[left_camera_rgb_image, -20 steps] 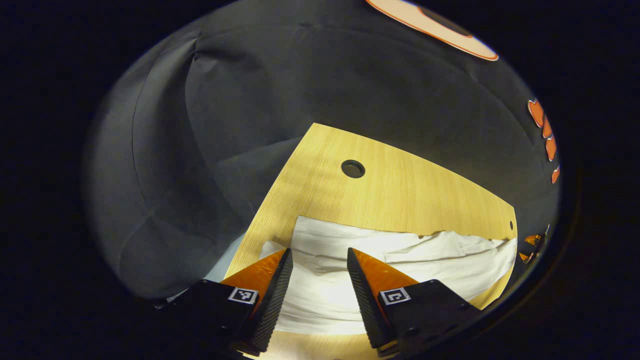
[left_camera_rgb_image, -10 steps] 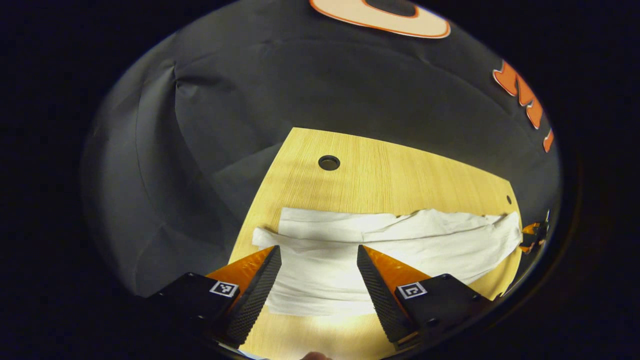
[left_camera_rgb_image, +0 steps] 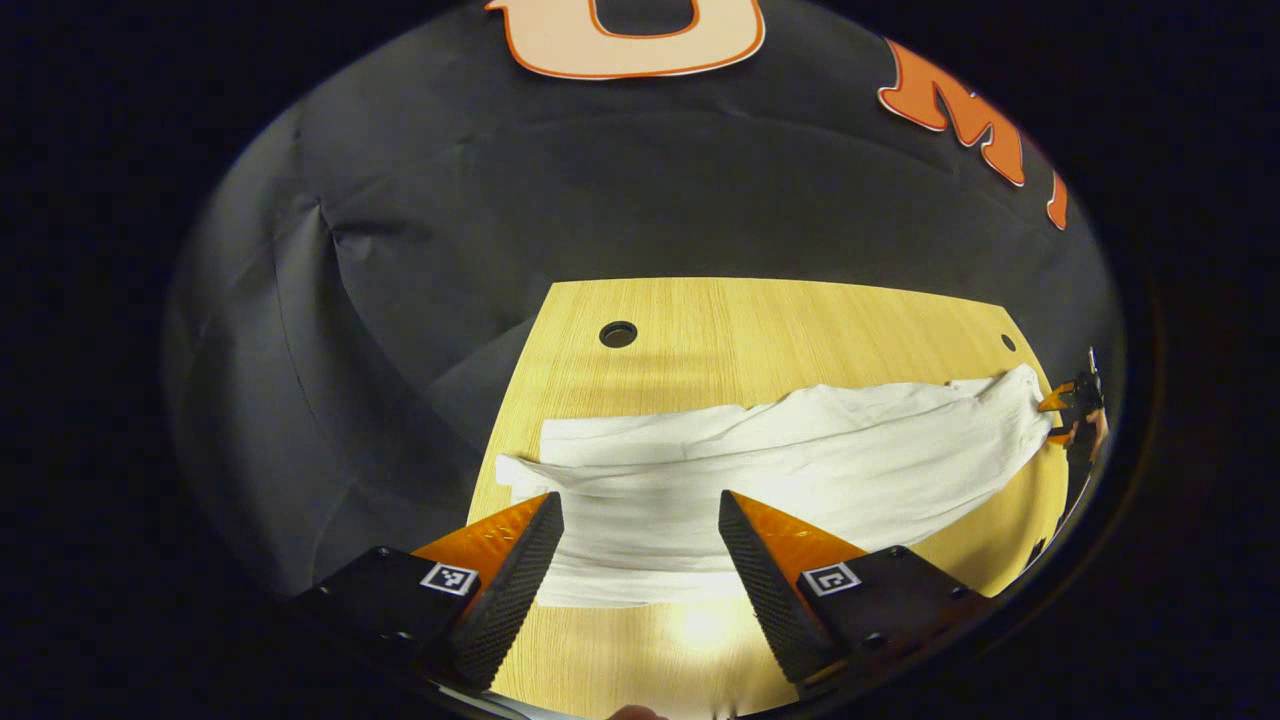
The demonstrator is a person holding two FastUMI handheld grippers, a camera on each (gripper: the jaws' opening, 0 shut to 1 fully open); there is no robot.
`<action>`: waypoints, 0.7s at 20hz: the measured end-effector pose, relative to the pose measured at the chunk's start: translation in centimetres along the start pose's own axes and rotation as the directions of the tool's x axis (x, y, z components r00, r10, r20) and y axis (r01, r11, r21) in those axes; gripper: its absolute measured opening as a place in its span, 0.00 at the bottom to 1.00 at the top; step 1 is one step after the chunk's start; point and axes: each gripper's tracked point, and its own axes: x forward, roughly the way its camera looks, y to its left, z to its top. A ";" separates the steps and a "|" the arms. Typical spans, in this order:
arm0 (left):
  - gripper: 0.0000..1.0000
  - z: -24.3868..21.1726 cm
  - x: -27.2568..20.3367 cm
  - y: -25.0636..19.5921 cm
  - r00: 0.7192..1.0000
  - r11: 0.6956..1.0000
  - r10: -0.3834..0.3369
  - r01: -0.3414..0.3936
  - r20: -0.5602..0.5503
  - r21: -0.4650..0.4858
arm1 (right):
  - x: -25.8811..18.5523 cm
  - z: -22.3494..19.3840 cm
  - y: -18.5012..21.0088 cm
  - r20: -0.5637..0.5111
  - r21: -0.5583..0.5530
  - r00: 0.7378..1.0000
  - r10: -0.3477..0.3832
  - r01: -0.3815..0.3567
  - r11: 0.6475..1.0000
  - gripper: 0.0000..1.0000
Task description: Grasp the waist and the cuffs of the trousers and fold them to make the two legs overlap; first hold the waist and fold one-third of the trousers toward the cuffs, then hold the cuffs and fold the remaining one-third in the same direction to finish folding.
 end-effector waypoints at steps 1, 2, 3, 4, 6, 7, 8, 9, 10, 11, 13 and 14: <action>1.00 -0.3 -0.1 -0.4 1.000 1.000 0.003 -0.003 -0.003 0.003 | 0.2 0.0 -0.3 -0.007 0.013 1.000 -0.018 0.018 1.000 0.82; 1.00 -0.5 -0.1 -0.7 1.000 1.000 0.005 -0.005 -0.008 -0.002 | 0.7 -0.1 -0.2 -0.015 0.018 1.000 -0.009 0.009 1.000 0.65; 1.00 -0.6 -0.4 -1.3 1.000 1.000 0.000 0.000 -0.012 -0.014 | 0.8 -0.3 0.0 -0.013 0.040 1.000 0.012 -0.012 0.999 0.48; 1.00 -1.2 -0.3 -1.8 1.000 1.000 -0.007 0.007 -0.014 -0.028 | 0.8 -0.6 0.4 -0.020 0.061 0.999 0.045 -0.044 0.997 0.31; 1.00 -2.1 -0.6 -3.0 1.000 0.999 -0.020 0.019 -0.021 -0.051 | 0.8 -0.6 0.5 -0.021 0.075 0.997 0.078 -0.077 0.994 0.14; 1.00 -2.5 -0.7 -3.7 0.999 0.998 -0.027 0.026 -0.024 -0.058 | 0.7 -0.6 0.6 -0.023 0.085 0.996 0.087 -0.085 0.993 0.12; 1.00 -3.0 -1.0 -4.3 0.999 0.998 -0.036 0.034 -0.026 -0.059 | 0.4 -0.4 0.6 -0.014 0.087 0.995 0.094 -0.093 0.992 0.09; 1.00 -3.4 -1.1 -4.9 0.999 0.998 -0.042 0.041 -0.027 -0.056 | 0.0 -0.3 0.7 0.001 0.078 0.995 0.104 -0.104 0.991 0.08; 1.00 -4.0 -1.4 -5.4 0.998 0.998 -0.049 0.048 -0.029 -0.051 | -0.7 -0.1 0.9 0.023 0.068 0.993 0.118 -0.119 0.991 0.08; 1.00 -4.4 -1.5 -5.8 0.998 0.997 -0.057 0.055 -0.029 -0.046 | -1.6 0.2 1.4 0.052 0.060 0.988 0.143 -0.146 0.987 0.07; 1.00 -5.0 -1.8 -6.7 0.997 0.996 -0.079 0.077 -0.027 -0.047 | -3.5 0.7 3.0 0.092 0.047 0.975 0.200 -0.205 0.978 0.07; 1.00 -5.1 -1.7 -6.7 0.996 0.995 -0.088 0.086 -0.024 -0.056 | -4.2 0.6 4.2 0.095 0.042 0.968 0.233 -0.238 0.970 0.07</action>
